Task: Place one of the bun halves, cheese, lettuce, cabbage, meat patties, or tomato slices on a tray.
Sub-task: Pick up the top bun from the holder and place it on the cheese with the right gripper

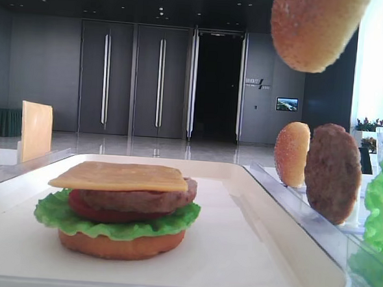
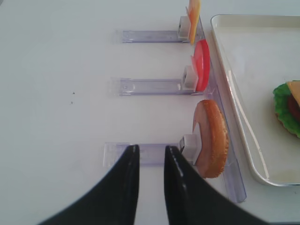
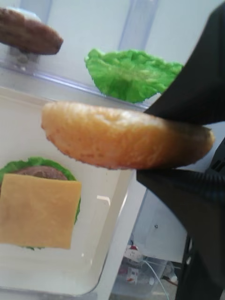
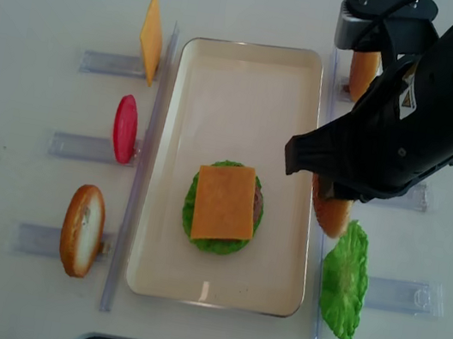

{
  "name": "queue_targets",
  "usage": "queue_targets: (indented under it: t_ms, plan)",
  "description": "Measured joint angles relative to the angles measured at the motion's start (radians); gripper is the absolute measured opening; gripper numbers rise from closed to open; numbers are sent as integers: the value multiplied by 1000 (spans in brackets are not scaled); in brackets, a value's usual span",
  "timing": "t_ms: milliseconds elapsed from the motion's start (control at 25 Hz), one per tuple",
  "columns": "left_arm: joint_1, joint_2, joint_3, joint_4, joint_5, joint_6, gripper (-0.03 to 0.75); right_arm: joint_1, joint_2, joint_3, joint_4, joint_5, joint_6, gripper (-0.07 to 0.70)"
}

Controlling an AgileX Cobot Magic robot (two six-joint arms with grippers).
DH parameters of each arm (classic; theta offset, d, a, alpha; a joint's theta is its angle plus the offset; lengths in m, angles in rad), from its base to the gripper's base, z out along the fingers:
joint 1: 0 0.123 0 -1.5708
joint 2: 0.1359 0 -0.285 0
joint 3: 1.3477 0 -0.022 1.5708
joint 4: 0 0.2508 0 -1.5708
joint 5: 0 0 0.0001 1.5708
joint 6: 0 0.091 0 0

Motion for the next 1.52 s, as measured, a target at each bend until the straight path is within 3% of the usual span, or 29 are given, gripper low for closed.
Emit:
queue_targets:
  t_ms: [120,320,760,1000,1200,1520]
  plan:
    - [0,0,0,0,0,0,140,0,0,0,71,-55,-39,194]
    - [0,0,0,0,0,0,140,0,32,0,197,-199,-132,194]
    - [0,0,0,0,0,0,140,0,211,0,562,-375,-460,194]
    - [0,0,0,0,0,0,140,-10,281,0,623,-391,-560,194]
    - [0,0,0,0,0,0,140,-73,301,0,631,-384,-586,194]
    - [0,0,0,0,0,0,140,-127,343,1,786,-331,-736,194]
